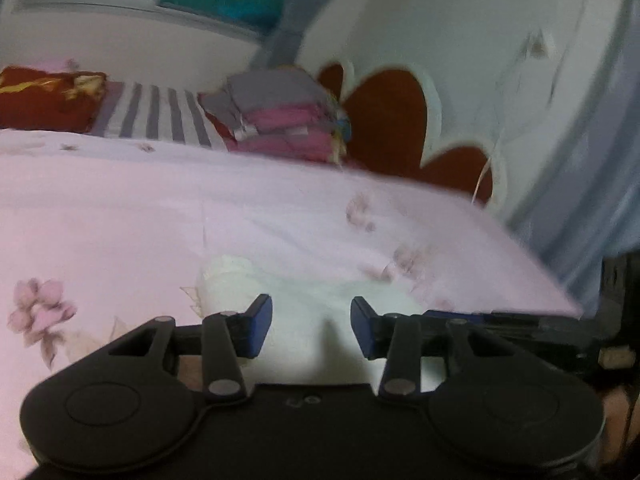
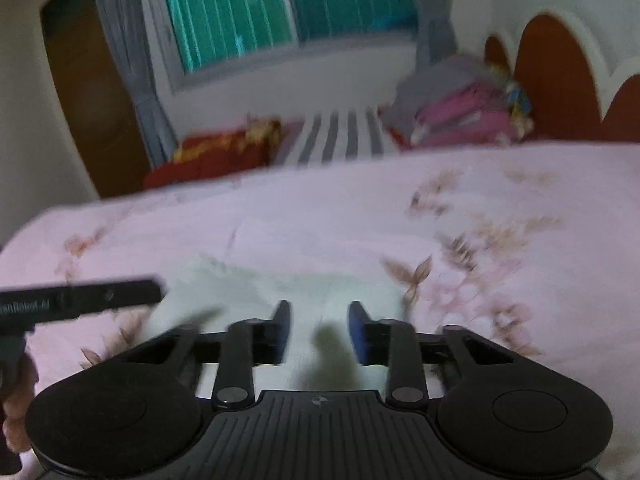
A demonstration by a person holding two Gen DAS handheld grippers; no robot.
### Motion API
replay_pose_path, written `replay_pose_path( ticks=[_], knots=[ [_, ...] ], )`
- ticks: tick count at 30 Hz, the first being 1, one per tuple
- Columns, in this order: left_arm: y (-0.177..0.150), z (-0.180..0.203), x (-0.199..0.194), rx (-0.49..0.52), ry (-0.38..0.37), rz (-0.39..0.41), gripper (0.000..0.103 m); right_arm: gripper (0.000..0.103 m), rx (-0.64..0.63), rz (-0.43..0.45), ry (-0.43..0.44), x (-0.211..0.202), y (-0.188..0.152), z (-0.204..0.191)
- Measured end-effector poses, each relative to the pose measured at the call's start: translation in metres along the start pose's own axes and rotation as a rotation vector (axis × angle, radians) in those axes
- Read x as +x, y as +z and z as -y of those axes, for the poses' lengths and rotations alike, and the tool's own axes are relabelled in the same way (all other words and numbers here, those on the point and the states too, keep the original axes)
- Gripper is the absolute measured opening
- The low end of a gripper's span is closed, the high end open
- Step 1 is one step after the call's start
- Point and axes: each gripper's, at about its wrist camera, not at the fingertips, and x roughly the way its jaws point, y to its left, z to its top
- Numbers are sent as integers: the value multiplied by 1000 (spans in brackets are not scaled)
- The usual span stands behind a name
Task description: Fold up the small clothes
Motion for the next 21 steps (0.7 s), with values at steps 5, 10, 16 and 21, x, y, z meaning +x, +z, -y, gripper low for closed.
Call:
replay_pose_path(
  ticks=[5,10,16,21],
  knots=[
    [-4,-4,16,27,24,-85,40,26,5,-93,-106,37,-10,18],
    [-17,4,-30,52,22,-10,40,27,-28,-58,-116,4,-9,15],
    [-63,11,-85,-5,30,-10,40,27,-47,-66,24,-56,-38,-6],
    [-92,12,-97,-53,74,-58,40,32,12,-118,42,-86,-77,-12]
  ],
)
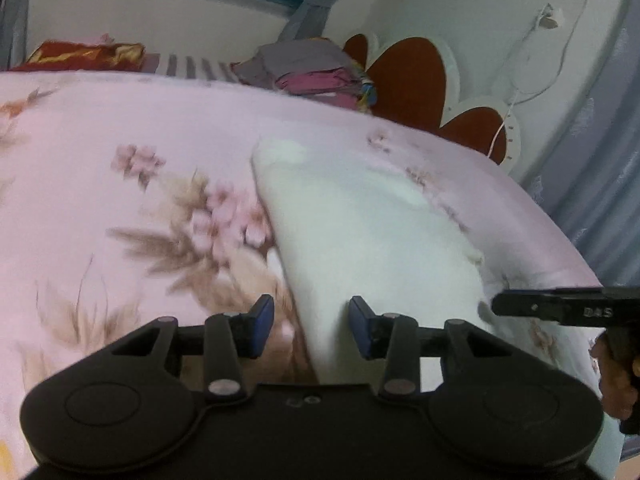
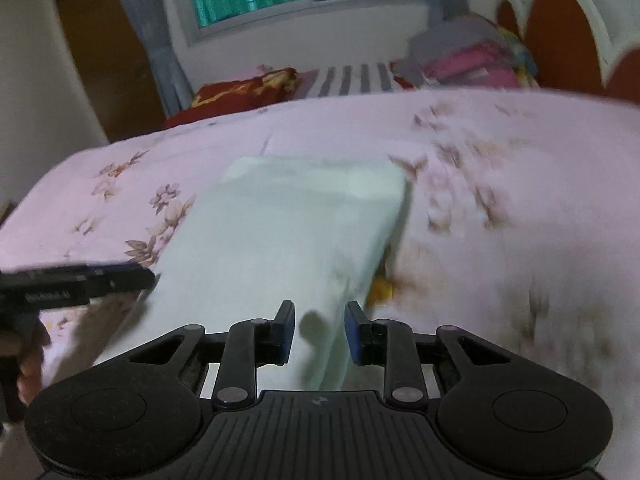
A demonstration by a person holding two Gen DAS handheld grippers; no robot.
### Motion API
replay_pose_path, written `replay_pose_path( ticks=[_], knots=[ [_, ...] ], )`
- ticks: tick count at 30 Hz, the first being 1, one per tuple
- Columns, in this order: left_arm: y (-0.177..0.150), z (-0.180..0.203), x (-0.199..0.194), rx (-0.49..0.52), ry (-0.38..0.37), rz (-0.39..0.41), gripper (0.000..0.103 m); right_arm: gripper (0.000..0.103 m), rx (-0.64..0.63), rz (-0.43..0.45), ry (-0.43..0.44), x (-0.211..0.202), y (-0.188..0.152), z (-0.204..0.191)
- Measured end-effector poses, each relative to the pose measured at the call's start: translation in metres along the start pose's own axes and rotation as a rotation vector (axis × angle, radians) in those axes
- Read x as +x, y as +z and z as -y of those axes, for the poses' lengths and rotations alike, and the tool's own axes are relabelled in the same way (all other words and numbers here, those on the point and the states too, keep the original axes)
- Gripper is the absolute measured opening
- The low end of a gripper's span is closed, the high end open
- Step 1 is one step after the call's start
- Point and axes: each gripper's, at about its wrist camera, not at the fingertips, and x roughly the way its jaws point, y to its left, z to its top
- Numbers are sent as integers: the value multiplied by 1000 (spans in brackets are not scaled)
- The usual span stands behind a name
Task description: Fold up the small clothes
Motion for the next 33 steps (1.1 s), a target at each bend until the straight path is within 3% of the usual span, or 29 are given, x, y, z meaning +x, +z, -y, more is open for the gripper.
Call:
replay_pose_path(
  ticks=[1,3,9,11,13,16,19,21,23,26,27,28,29,33],
  knots=[
    [-3,0,-1,-6,3,-5,40,40,21,-8,9,-1,-4,1],
    [-6,0,1,-17,17,-19,40,45,54,-13,23,-4,-14,3],
    [-7,6,3,-7,47,-38,40,44,112,-50,107,6,-21,5],
    [-9,11,4,3,50,-44,40,39,93,-48,109,9,-21,0],
    [-9,16,3,3,40,-50,32,6,92,-81,114,17,-24,0],
    [-7,31,-7,24,4,-6,32,6,83,-59,122,9,-16,2],
    [-15,38,0,68,37,-48,32,6,26,-5,87,-17,-7,0],
    [-25,39,5,96,80,-63,35,6,4,-44,52,-11,-12,3],
    [-26,36,0,74,67,-77,34,6,6,-114,37,12,-24,7],
    [-23,31,-14,82,36,-98,32,6,18,-98,27,7,-26,8],
    [-20,30,-20,87,29,-76,32,12,12,-103,18,2,-24,6],
    [-14,29,-25,97,19,-48,32,30,-4,-84,-18,-7,-21,4],
    [-8,29,-25,108,15,-25,32,36,-24,-32,-52,-18,-18,2],
    [21,37,-4,165,5,37,32,37,-78,101,-27,-27,13,-13]
  ],
)
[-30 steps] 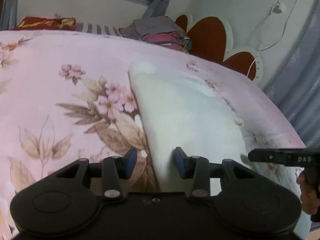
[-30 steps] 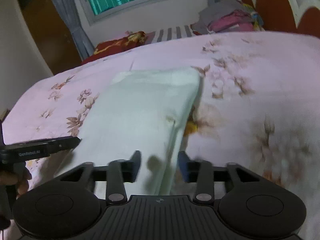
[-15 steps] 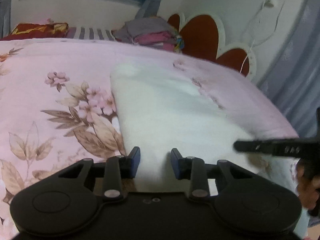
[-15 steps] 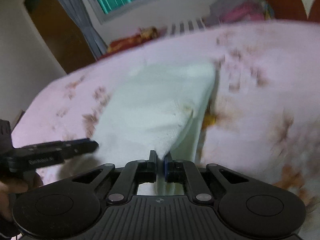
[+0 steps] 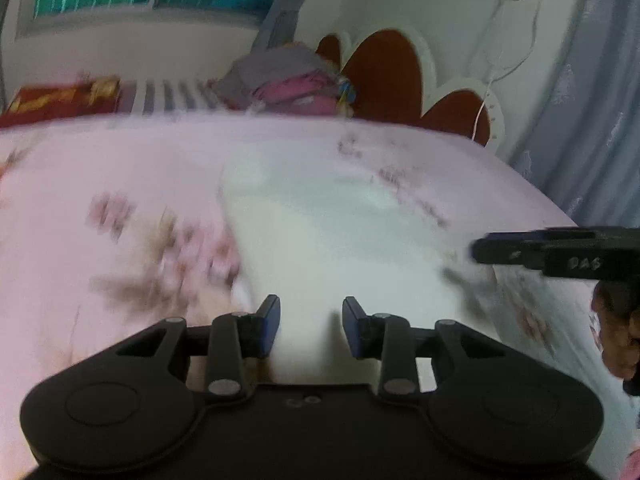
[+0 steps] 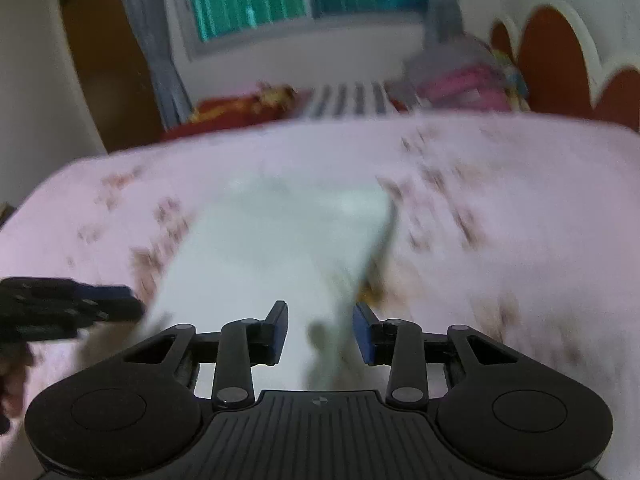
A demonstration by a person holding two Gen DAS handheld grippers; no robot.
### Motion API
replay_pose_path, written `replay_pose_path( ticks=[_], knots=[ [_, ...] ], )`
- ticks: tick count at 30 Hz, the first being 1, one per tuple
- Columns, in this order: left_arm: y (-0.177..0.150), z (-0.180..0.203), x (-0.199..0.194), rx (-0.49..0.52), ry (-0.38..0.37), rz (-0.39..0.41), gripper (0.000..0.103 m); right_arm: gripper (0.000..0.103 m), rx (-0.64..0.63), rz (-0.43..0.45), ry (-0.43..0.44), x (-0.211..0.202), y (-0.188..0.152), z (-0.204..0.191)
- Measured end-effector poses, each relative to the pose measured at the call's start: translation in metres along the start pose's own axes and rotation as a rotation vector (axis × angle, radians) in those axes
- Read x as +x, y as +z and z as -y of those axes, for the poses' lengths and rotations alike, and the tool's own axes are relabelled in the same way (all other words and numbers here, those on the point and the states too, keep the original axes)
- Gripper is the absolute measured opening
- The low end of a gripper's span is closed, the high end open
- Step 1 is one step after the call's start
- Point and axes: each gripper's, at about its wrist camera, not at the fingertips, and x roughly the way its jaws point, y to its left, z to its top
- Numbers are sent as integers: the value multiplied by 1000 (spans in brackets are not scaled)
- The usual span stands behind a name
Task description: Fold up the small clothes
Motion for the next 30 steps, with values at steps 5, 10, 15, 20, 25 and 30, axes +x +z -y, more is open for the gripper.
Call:
replay_pose_path(
  ticks=[5,10,15,20,25,30],
  knots=[
    [10,8,51,32,-21,-49,34,19,-145,-47,22,57,12,-23],
    [8,14,51,36,-20,-63,34,10,-136,-95,-89,82,-1,-2],
    [-27,17,25,0,-36,-93,34,10,-147,-99,-98,80,-2,-1],
    [-74,30,-23,-26,1,-62,34,10,-126,-98,-81,81,0,1],
    [-80,24,-46,-71,50,-58,34,10,-94,-61,-41,43,-9,-9],
    [-90,15,-44,-120,69,-100,34,10,-98,-178,0,15,-63,-30]
  ],
)
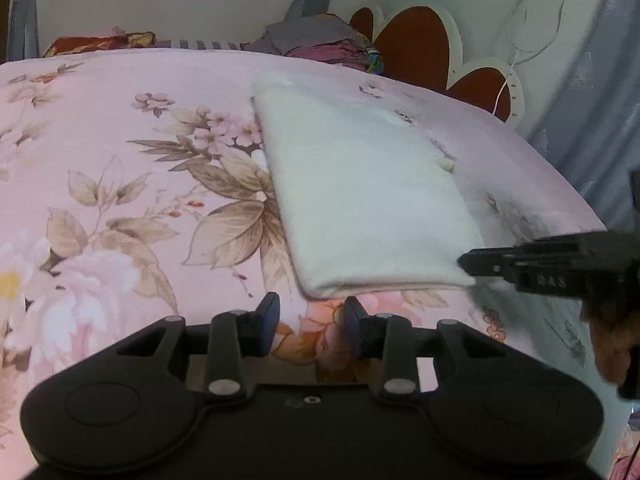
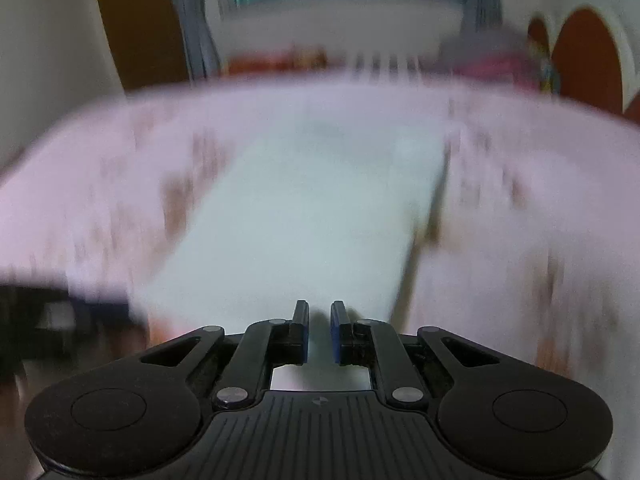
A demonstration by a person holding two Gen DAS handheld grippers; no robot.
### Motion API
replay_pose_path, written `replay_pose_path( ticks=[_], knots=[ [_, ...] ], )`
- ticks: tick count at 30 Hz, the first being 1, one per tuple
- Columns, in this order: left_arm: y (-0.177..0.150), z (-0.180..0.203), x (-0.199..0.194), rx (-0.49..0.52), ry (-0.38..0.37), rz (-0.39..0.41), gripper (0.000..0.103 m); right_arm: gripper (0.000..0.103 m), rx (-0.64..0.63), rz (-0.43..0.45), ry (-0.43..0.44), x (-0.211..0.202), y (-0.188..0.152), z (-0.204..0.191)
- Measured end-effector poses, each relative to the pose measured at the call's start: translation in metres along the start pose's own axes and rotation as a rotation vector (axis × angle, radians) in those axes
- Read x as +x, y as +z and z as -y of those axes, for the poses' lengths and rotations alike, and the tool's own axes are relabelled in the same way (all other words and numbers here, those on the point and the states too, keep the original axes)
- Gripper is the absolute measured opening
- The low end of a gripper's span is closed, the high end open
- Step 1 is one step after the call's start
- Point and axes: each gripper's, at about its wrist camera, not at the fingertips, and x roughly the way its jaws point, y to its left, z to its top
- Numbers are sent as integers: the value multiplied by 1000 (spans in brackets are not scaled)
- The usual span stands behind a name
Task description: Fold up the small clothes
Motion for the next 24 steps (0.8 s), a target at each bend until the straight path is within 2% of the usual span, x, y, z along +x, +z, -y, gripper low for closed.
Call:
replay_pose_path(
  ticks=[2,4,6,8,9,10,12,15,18,20,22,24],
  knots=[
    [2,0,-5,-13,2,7,37,10,-1,21,-15,-3,-12,-1],
    [6,-1,-11,-19,18,45,45,10,27,22,-8,-10,-5,1],
    [18,-5,-12,-36,46,86,67,11,55,93,-21,-21,5,10],
    [33,-7,-7,-45,57,118,69,30,88,140,-40,-24,16,19],
    [43,-8,-1,-47,55,130,70,52,105,157,-42,-23,23,24],
    [52,-8,5,-45,54,135,70,56,115,180,-43,-23,31,28],
    [71,-8,23,-37,68,121,70,56,103,208,-30,-19,48,29],
    [92,-9,46,-45,57,107,71,56,125,188,-42,1,70,39],
    [99,-14,65,-77,38,66,73,57,276,133,23,21,78,69],
    [101,-21,77,-135,4,33,74,57,375,112,50,28,77,91],
    [101,-32,89,-202,-67,-3,73,57,468,92,107,35,71,112],
    [103,-41,94,-259,-120,-12,72,56,572,53,206,49,64,129]
  ],
)
